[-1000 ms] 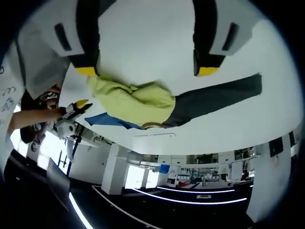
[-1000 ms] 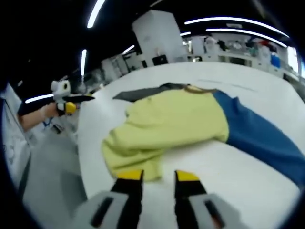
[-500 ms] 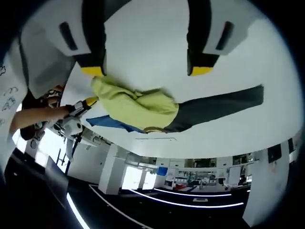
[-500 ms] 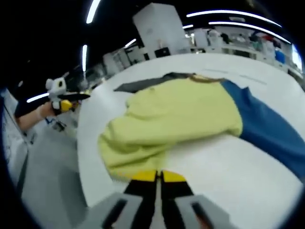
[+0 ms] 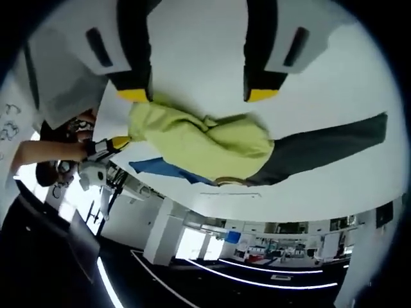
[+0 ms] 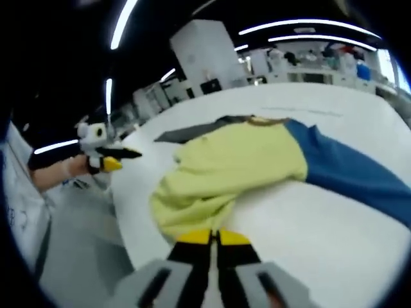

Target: Fold the garment on the visible template until the final outline fits inside the template.

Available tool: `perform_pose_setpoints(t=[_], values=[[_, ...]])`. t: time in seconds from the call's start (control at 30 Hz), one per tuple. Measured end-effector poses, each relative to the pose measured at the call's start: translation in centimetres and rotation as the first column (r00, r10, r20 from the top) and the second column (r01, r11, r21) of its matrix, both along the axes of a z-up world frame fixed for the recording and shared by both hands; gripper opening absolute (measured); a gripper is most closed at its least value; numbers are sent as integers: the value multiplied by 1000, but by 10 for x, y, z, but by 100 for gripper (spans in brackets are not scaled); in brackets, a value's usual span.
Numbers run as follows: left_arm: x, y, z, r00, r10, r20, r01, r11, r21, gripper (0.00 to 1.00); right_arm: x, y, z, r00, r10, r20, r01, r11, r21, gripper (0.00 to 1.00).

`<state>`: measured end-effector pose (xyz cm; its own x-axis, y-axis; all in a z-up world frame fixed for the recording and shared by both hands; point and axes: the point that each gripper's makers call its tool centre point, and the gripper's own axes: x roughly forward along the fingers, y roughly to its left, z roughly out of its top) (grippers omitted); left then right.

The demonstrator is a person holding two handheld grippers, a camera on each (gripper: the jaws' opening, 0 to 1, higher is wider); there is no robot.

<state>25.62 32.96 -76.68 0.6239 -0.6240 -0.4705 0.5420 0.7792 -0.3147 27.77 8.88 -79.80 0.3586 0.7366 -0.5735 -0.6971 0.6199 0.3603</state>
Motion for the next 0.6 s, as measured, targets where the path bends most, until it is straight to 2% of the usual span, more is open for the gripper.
perform_pose_setpoints(t=[0.2,0.33,0.53,0.6], values=[[9,-22,-16,998,-57,-31,58,998,2,46,-10,-5,12,999,-35,6,35,999,32,0],[20,-31,-25,997,-68,-42,68,998,7,43,-15,-5,16,999,-48,5,48,998,46,0],[33,-36,-37,996,-86,-24,87,995,48,36,-20,-4,23,998,-65,8,64,996,59,0],[35,-40,-42,995,-93,-39,95,994,46,33,-20,-4,23,998,-67,7,66,996,62,0]])
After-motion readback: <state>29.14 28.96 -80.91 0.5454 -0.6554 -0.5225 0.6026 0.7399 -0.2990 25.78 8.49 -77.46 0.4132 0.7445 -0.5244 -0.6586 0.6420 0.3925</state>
